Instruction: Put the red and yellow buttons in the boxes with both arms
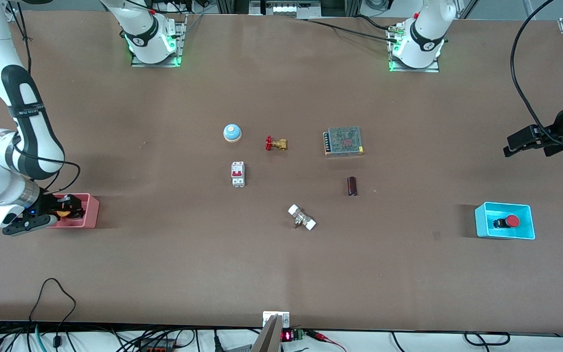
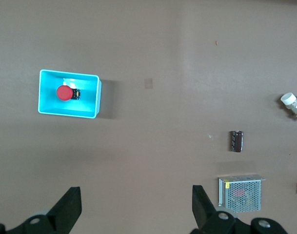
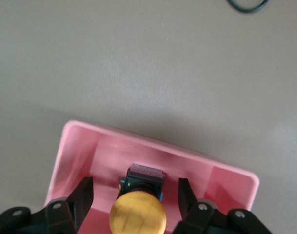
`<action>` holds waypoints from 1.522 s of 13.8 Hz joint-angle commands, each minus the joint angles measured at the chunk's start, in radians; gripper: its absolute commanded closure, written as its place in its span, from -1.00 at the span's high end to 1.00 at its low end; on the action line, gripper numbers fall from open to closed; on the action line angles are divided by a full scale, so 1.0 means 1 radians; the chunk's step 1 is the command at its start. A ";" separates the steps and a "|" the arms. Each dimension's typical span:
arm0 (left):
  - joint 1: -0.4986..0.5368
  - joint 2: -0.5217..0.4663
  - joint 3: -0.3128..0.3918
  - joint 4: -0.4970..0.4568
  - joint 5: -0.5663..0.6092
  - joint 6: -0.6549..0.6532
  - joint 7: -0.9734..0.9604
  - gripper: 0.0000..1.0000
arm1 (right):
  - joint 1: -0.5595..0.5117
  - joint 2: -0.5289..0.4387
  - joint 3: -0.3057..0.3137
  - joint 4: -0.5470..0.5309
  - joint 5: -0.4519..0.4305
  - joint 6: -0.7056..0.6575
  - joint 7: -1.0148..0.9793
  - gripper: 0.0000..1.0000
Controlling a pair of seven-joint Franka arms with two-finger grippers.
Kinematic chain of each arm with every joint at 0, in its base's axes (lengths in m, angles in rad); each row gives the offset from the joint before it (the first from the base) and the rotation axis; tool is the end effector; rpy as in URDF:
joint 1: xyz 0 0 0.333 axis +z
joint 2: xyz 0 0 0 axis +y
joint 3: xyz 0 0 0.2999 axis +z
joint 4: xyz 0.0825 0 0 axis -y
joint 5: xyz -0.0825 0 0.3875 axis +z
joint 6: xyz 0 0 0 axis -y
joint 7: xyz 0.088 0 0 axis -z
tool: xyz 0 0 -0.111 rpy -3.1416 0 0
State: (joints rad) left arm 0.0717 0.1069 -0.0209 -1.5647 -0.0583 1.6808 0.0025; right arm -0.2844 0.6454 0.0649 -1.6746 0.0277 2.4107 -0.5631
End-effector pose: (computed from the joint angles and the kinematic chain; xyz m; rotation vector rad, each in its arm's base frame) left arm 0.5964 0.0250 0.5555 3.0805 0.0841 0.0167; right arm 0.6667 -0.1530 0.2177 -3.0815 -0.4799 -0.1667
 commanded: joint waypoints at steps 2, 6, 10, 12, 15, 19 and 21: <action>0.002 -0.073 -0.005 -0.107 0.017 0.055 -0.018 1.00 | 0.010 -0.157 0.007 -0.014 0.018 -0.186 -0.004 0.59; 0.010 -0.059 -0.001 -0.068 0.009 0.036 -0.024 1.00 | 0.071 -0.370 0.009 -0.025 0.000 -0.433 0.099 1.00; 0.013 -0.066 -0.004 -0.032 0.006 0.010 -0.026 1.00 | 0.186 -0.577 0.009 -0.034 -0.037 -0.628 0.392 1.00; 0.013 -0.082 -0.007 -0.034 0.006 -0.039 -0.024 1.00 | 0.229 -0.659 0.009 -0.034 -0.084 -0.680 0.547 1.00; 0.005 -0.093 -0.008 -0.047 0.017 -0.050 -0.022 1.00 | 0.263 -0.697 0.007 -0.037 -0.086 -0.711 0.533 1.00; 0.010 -0.099 -0.019 -0.049 0.015 -0.072 -0.026 1.00 | 0.298 -0.717 -0.003 -0.036 -0.088 -0.769 0.483 1.00; 0.011 -0.098 -0.019 -0.051 0.015 -0.070 -0.024 1.00 | 0.300 -0.714 0.001 -0.028 -0.088 -0.772 0.494 1.00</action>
State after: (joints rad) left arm 0.0766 0.0303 -0.0309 -1.6009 -0.0579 1.6218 -0.0137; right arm 0.0028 -0.0526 0.0773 -1.6945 -0.0493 1.6512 -0.0577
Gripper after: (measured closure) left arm 0.000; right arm 0.000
